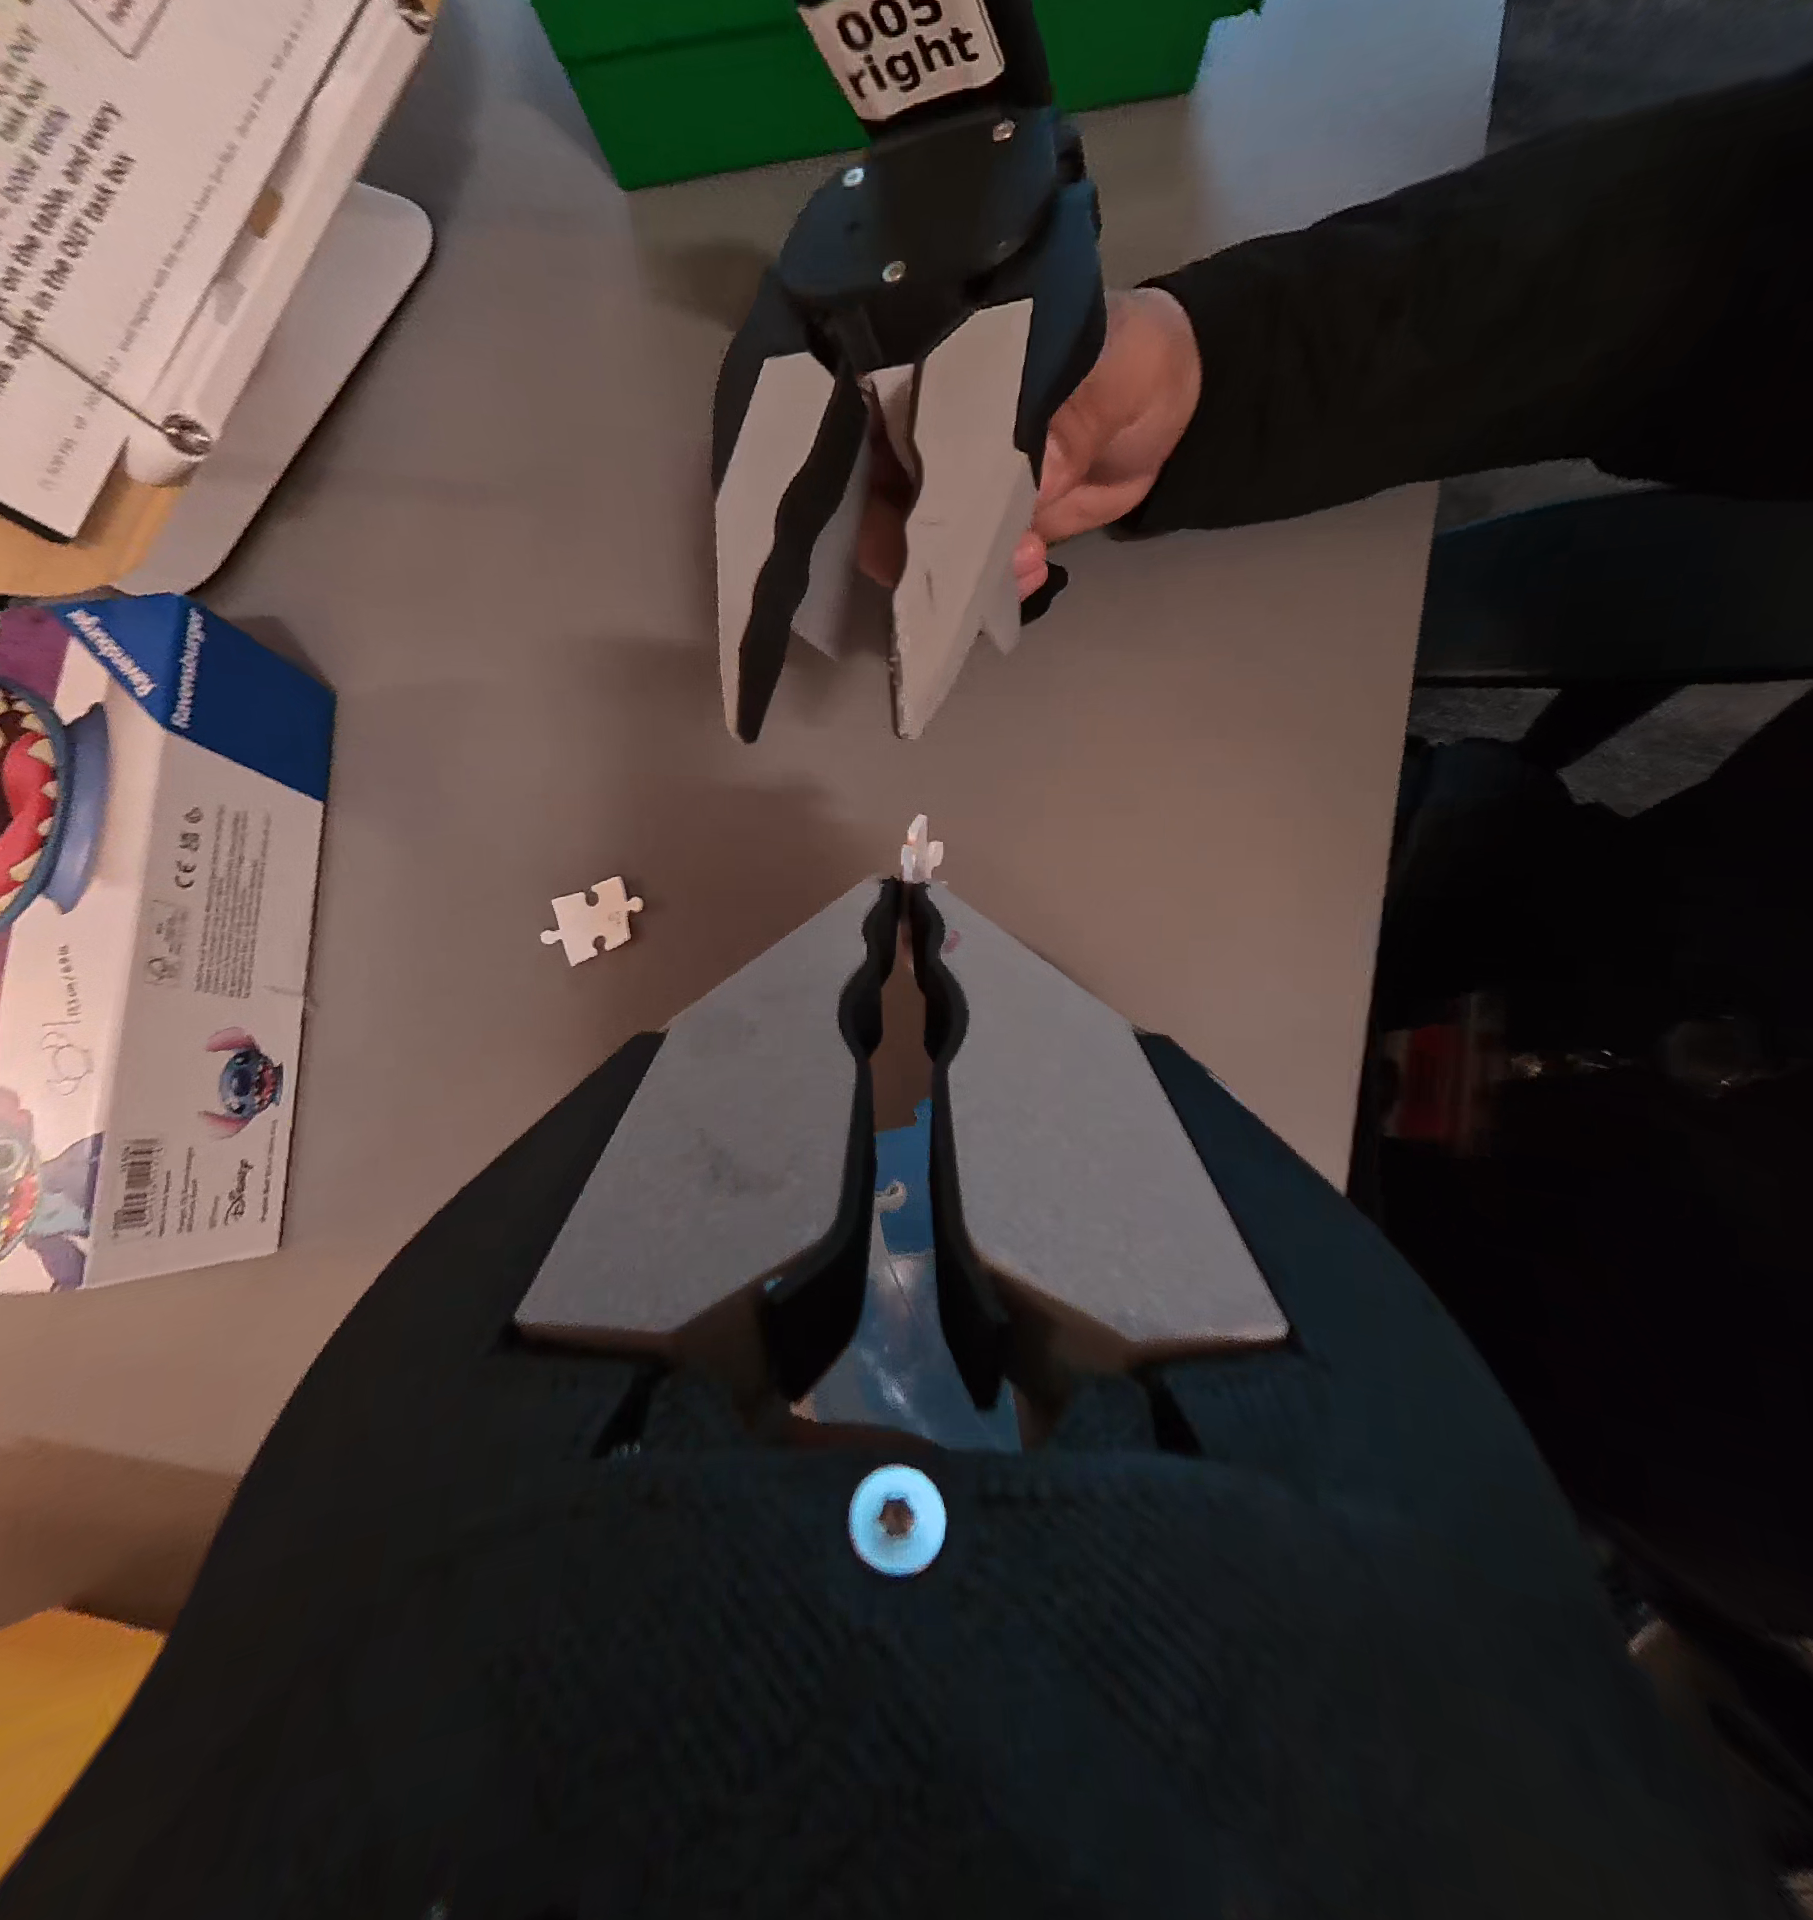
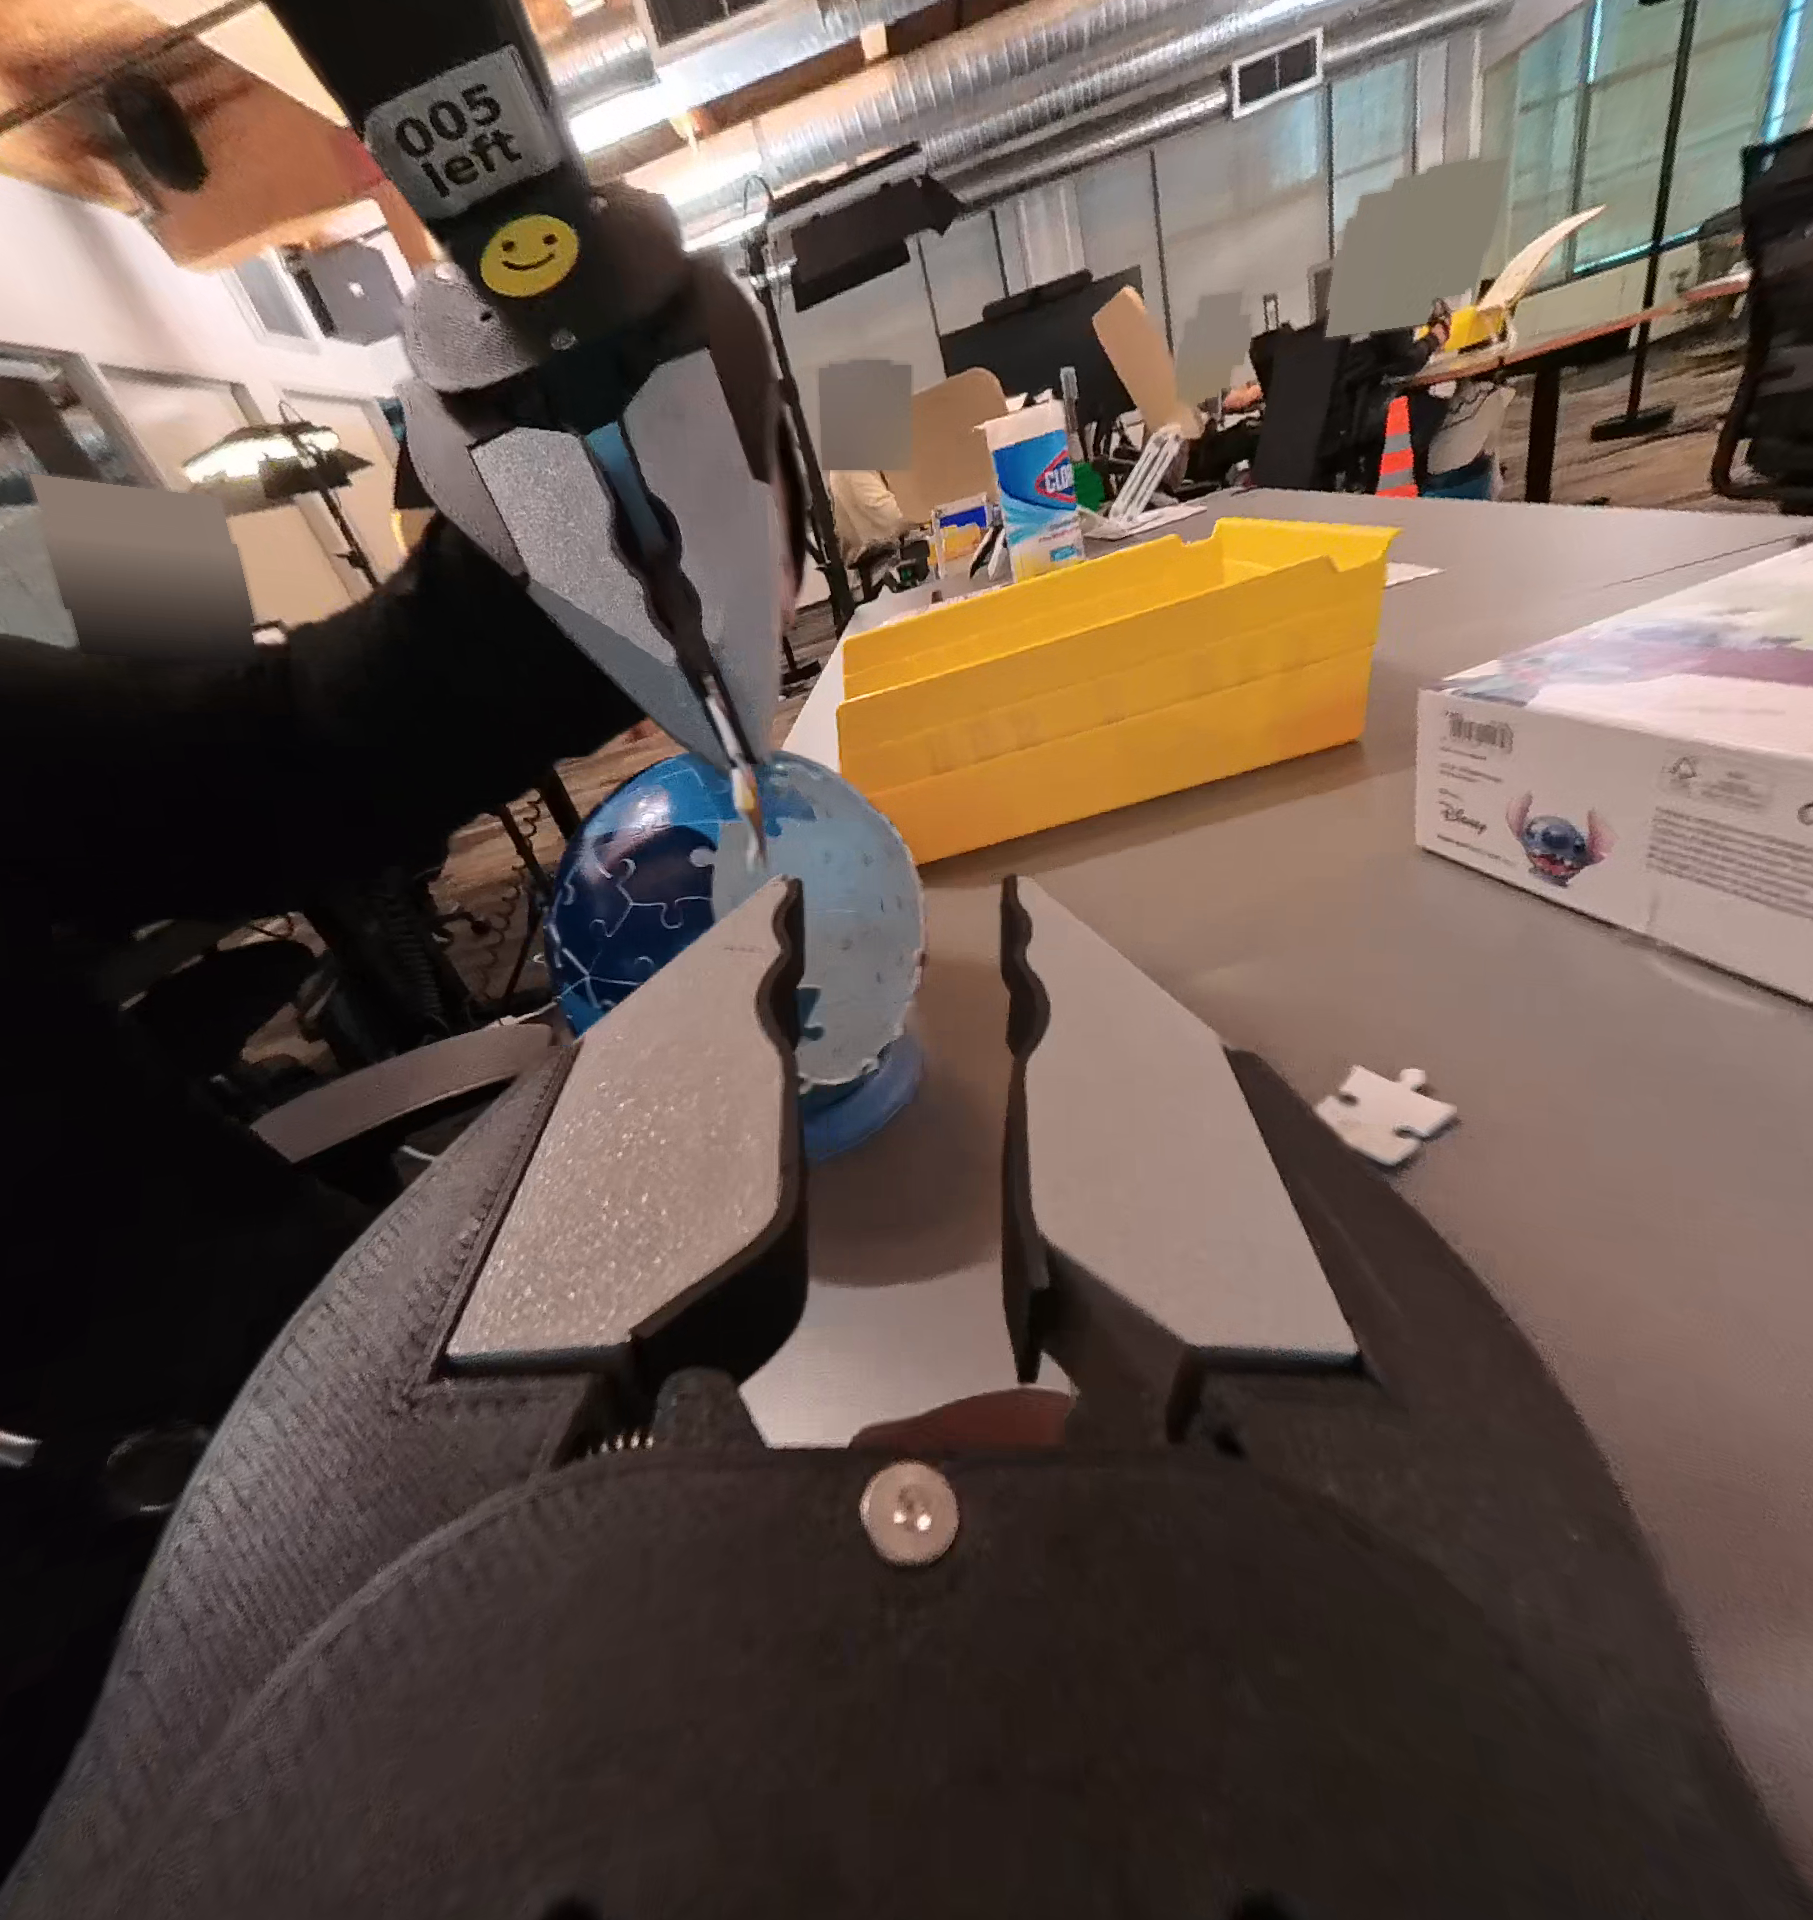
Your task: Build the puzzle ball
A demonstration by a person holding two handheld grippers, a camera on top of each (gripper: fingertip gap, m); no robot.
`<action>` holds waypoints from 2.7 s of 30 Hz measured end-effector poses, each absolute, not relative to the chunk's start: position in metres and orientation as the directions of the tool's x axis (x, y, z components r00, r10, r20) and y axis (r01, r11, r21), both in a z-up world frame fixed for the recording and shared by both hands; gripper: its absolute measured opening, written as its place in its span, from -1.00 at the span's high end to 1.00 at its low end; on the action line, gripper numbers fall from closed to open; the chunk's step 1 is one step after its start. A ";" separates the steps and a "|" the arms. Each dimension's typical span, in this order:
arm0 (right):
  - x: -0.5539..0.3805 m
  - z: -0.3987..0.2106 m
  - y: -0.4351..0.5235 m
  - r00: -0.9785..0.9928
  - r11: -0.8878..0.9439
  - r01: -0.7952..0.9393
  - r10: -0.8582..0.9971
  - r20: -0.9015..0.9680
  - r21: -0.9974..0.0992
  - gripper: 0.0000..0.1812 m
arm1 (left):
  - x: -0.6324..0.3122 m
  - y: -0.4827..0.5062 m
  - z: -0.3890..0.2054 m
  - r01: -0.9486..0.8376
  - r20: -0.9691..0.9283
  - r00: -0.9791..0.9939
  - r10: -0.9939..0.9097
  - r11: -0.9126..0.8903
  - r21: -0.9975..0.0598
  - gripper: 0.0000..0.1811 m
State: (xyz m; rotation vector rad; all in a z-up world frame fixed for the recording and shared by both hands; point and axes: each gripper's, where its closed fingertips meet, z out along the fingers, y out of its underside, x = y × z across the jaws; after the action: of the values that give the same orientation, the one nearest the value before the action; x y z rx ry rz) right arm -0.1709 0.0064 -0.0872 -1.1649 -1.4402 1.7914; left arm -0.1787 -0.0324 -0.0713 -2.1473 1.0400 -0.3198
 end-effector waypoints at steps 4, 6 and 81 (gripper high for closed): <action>-0.174 -0.081 0.000 -0.445 -0.255 0.084 0.855 -0.265 -0.963 0.54 | -0.181 -0.023 -0.083 -0.634 -0.093 0.612 -0.786 -0.417 -0.651 1.00; -0.177 -0.087 0.005 -0.406 -0.211 0.103 0.883 -0.235 -0.972 0.57 | -0.183 -0.017 -0.087 -0.659 -0.083 0.583 -0.808 -0.411 -0.629 1.00; -0.216 -0.167 -0.031 -0.500 0.039 0.798 0.598 -0.626 -0.601 1.00 | -0.305 -0.105 -0.098 -0.125 0.211 0.776 -0.594 -0.472 -0.872 0.22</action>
State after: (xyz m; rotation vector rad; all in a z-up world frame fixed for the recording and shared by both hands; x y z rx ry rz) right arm -0.2163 -0.0310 -0.1670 -1.6458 -2.3998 1.6525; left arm -0.3048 -0.1051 -0.0983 -2.0145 0.5382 -0.6202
